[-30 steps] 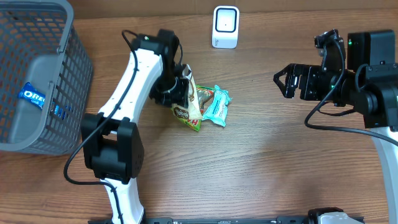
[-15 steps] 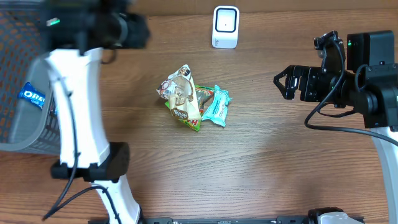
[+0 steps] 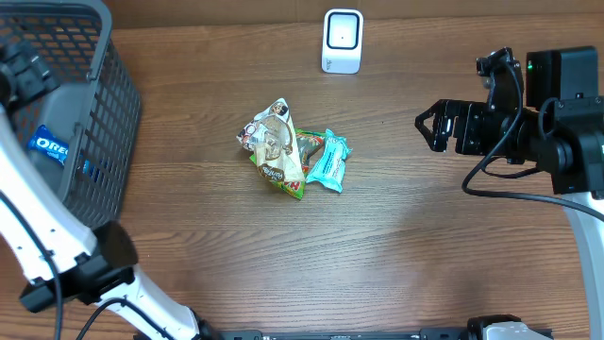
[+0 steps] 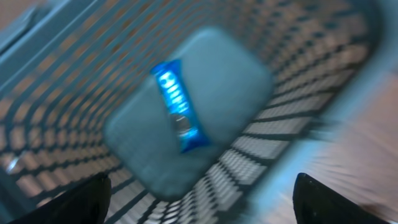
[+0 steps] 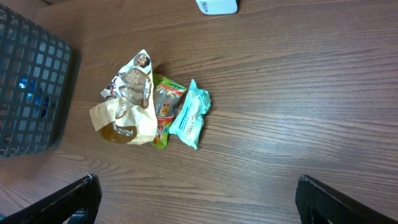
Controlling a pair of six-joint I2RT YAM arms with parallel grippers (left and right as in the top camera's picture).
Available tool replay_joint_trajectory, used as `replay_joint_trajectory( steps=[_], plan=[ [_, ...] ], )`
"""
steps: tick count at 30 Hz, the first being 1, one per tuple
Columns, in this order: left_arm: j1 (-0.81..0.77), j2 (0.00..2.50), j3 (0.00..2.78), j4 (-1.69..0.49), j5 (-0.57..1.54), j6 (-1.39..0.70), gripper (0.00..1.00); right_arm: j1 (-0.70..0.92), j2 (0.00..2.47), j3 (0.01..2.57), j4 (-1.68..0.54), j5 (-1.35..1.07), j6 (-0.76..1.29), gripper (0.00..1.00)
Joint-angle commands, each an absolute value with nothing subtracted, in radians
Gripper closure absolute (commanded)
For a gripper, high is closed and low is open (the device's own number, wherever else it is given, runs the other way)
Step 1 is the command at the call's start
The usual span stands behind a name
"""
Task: Scan the item barcode
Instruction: 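Return the left gripper into the basket to the blue Oreo pack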
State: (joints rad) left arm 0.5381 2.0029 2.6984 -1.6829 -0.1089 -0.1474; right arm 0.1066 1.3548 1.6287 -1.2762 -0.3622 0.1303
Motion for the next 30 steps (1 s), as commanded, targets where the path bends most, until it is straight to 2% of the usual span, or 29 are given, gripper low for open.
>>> replay_joint_trajectory(
  steps=[1,8,21,30],
  plan=[
    [0.603,2.012,2.606,-1.671,-0.139,-0.178,0.17,0.112,1.367,1.649,-1.273,-0.361,0.13,0.0],
    [0.688,2.029,2.347,-1.512,-0.13,-0.218,0.17,0.112,1.398,1.649,-1.285,-0.36,0.13,0.0],
    [0.679,2.029,1.897,-1.092,-0.051,-0.154,0.15,0.112,1.411,1.649,-1.285,-0.36,0.129,0.0],
    [0.678,2.029,1.681,-0.868,-0.04,-0.226,0.17,0.112,1.411,1.649,-1.286,-0.361,0.131,0.0]
  ],
)
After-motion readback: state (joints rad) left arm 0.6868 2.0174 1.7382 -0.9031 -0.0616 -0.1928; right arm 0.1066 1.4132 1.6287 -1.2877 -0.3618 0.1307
